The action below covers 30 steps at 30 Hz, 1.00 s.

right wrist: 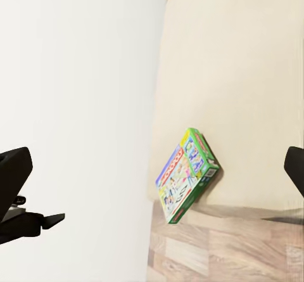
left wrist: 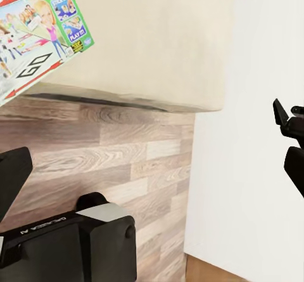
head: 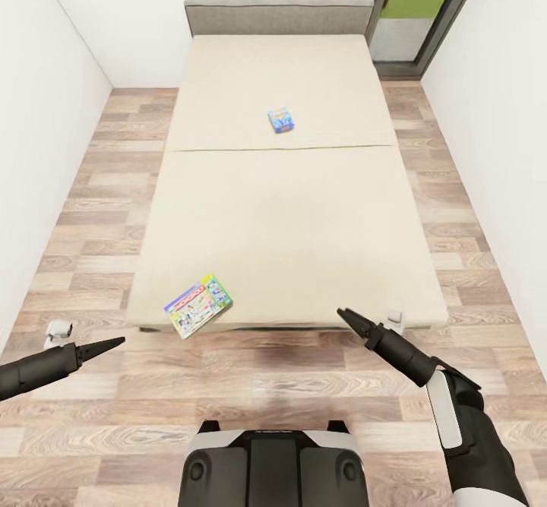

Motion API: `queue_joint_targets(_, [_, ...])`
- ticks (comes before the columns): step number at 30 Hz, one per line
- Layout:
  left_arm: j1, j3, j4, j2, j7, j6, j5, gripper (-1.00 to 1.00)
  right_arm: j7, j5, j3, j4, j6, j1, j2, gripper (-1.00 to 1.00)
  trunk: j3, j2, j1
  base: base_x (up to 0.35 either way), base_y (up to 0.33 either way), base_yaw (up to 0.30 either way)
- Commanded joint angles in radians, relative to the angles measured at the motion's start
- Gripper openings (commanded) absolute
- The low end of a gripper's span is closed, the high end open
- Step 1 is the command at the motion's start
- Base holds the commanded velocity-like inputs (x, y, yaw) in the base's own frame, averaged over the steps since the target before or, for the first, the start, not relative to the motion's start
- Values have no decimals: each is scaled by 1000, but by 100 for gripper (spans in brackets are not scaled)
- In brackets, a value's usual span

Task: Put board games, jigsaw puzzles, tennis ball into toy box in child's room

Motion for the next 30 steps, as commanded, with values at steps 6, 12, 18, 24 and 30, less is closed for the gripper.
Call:
queue_joint_targets(6, [0,1,0,0,-2,11,1,100,2,-3,-2,0,8,-1,1,100,-1,-2,0,-76,47,0])
queue_joint_targets(12, [0,2,8,0,6,12,3,100,2,-3,-2,0,7,-1,1,100,-1,-2,0,-14,8,0])
queue_joint_targets(18, [-1,3,47,0,45,14,4,100,2,-3,-2,0,7,-1,1,100,-1,-2,0,-2,1,0])
queue_joint_targets(24, [-12,2,123,-24,117,15,10,100,2,-3,-1,-3,7,-1,2,100,-1,-2,0,0,0,0])
queue_joint_targets(30, [-17,2,152,-62,189,15,11,100,1,-3,-1,-8,8,-1,2,100,-20,-44,23,0,0,0])
